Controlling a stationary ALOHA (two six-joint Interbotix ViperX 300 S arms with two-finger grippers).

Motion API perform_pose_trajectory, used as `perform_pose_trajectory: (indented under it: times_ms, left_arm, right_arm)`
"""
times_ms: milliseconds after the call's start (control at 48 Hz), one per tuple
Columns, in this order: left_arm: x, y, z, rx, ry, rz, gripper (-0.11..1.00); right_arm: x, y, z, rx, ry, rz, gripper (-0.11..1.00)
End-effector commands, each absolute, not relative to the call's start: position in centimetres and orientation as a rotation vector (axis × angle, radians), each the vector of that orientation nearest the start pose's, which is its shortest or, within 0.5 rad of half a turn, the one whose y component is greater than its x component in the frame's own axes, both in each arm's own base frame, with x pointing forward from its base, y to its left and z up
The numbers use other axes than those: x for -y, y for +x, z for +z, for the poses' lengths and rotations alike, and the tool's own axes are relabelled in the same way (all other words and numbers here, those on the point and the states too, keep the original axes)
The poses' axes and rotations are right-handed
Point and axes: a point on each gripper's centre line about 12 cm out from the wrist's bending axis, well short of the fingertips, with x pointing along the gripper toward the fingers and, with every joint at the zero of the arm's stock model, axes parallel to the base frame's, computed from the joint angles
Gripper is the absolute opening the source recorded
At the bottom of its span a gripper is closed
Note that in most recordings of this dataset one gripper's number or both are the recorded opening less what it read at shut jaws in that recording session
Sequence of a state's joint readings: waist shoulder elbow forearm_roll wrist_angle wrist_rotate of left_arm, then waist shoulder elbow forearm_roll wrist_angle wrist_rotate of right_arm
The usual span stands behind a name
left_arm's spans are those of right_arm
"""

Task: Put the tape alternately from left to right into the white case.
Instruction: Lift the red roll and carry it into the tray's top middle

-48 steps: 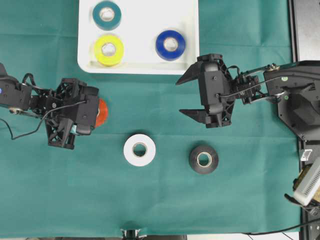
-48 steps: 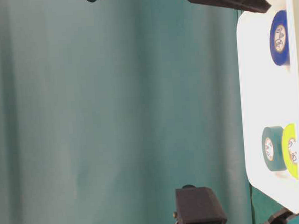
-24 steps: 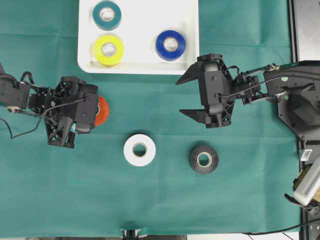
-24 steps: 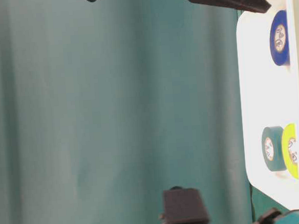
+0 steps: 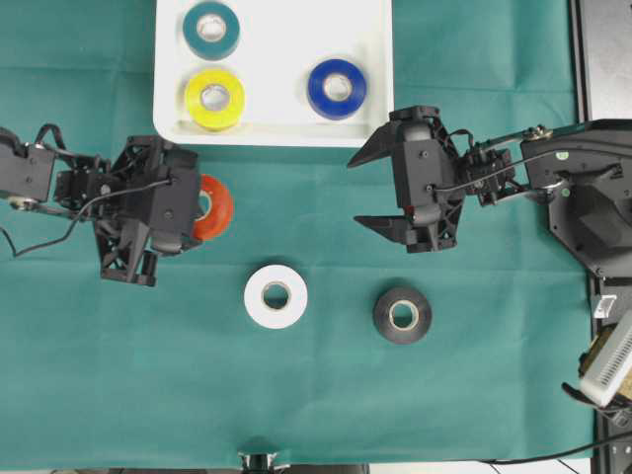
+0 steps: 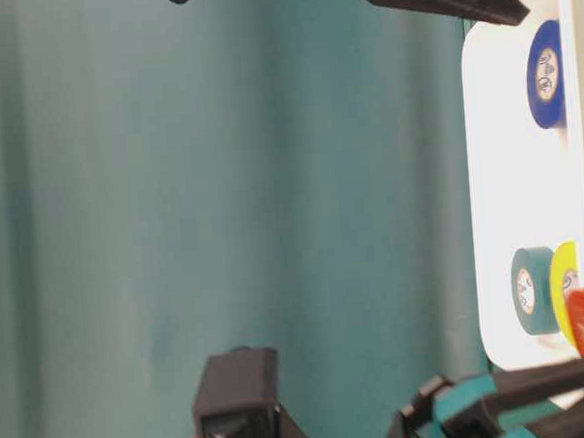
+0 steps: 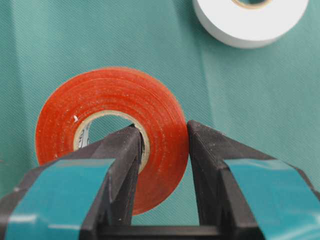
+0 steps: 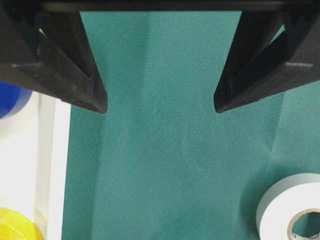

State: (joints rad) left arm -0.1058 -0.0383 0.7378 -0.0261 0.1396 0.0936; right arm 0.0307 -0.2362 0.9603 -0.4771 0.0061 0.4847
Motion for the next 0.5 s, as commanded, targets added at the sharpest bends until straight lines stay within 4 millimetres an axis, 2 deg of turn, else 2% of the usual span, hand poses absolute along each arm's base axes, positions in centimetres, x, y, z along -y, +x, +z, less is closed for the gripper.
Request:
perform_pose_trajectory:
  times_ms: [0,291,479]
  left_arm:
    - [3.0,36.5,16.7,-0.784,0.124,-0.119,0.28]
    - [-1.6,37.7,17.8,-0.752,0.195,-0.046,0.28]
    - [-4.6,38.8,17.9,-0.752,0.217,0.007,0.28]
  right_arm:
    - [-1.0,30.3,16.0,-0.707,0.000,0.029,0.74]
    - [-1.0,30.3,16.1,-0.706,0.000,0.029,0.74]
    - [-1.0,30.4,16.2,-0.702,0.000,0.029,0.74]
